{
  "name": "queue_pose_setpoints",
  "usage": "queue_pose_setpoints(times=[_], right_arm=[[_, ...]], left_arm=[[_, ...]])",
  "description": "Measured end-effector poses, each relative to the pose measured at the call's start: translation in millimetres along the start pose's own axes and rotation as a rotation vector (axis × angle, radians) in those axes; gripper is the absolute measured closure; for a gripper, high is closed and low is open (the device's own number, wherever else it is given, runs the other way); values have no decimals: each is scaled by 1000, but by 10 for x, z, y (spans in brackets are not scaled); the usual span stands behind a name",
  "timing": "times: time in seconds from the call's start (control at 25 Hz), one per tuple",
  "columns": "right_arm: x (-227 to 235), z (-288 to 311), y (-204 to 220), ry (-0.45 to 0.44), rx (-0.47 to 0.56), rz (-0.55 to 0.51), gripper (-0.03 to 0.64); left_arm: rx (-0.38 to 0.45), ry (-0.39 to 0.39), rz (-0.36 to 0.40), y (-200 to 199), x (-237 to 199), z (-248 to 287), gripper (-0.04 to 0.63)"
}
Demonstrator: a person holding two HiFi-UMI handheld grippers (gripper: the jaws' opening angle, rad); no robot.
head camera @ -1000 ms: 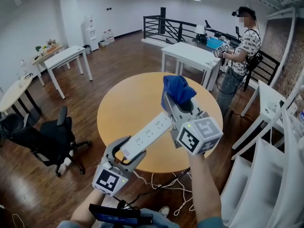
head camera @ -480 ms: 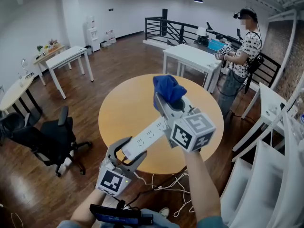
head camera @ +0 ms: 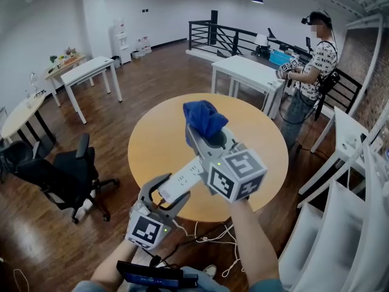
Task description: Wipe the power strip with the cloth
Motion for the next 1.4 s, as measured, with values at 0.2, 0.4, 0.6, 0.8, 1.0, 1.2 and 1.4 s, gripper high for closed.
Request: queue_pose_setpoints(times=[0.2,0.4,0.6,0.8,1.0,1.2,1.4], right_arm=[[-231,59,112,-37,-4,22,549],[-411,138,220,-67,-16,46,549],[-590,141,286,-104,-17,66,549],[-781,171,352,-145,-23,77,549],[-854,185,440,-160,-42,80,549],[-838,189,446,-155,-43,82,549],[-759,189,447,-135,-44,81,549]], left_arm=[[-16,-18,15,28,-31,4,313],[-38,-37,25,62,-91,9,313],[-52,-46,27,75,-105,21,313],[-62,-46,33,91,-112,28,313],[-56,-45,35,81,-100,37,313],[-59,-46,41,105,-109,20,313],[-56,-44,36,101,-87,8,313]])
Point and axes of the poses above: the fingertips, and each gripper's own axes: z forward along the fingers, x to its right, y out of its underside, the point moved 2 cm from there along -z, backward along the fingers, and after that the axes turned 2 degrees about z, right-handed, at the moved point
